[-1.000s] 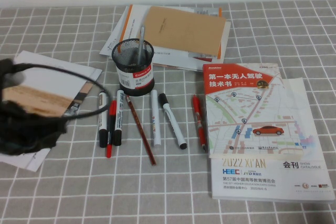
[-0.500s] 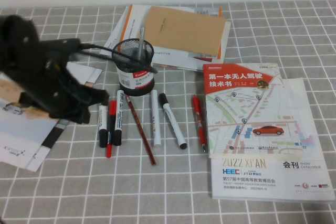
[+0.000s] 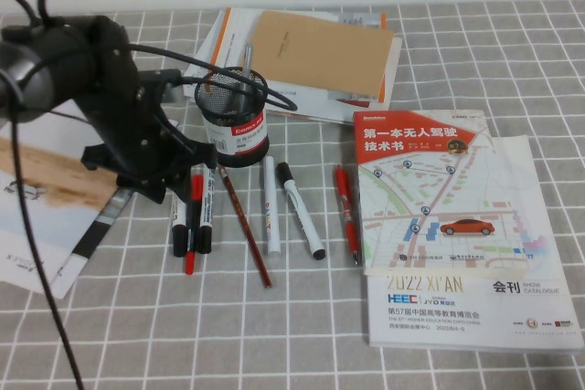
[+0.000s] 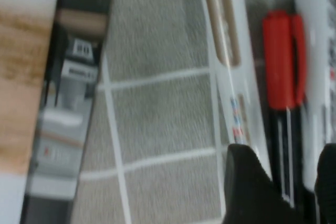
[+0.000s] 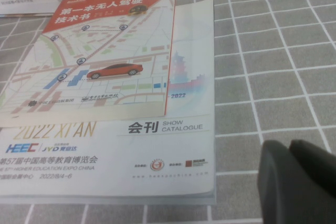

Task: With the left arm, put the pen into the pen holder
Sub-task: Pick up the pen on the table

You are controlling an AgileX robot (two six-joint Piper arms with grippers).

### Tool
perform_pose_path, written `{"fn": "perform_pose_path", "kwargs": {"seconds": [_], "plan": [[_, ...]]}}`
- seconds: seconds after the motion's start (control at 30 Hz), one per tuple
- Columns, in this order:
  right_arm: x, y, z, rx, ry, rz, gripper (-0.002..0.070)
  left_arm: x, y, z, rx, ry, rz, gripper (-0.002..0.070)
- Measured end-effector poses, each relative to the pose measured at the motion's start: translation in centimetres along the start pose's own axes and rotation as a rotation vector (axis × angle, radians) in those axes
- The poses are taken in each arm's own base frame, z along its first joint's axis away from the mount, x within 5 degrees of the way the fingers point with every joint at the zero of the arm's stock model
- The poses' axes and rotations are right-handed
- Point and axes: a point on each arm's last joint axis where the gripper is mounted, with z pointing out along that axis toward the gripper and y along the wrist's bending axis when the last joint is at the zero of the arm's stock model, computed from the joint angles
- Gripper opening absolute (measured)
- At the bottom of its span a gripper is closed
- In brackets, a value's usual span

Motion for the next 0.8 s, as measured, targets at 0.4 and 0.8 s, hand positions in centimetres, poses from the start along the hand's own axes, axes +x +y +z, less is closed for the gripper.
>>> {"fn": "perform_pose_path", "kwargs": {"seconds": [0.4, 0.8], "plan": [[0.0, 0.0, 0.0, 0.000, 0.000, 0.000, -0.0013, -1.7, 0.6, 3.1, -0.048, 0.042, -0.009, 0.0253], [0.0, 0.0, 0.0, -0.001, 0.000, 0.001, -0.0013, -1.6, 0.9, 3.7, -0.072, 0.071, 0.019, 0.0119]]}}
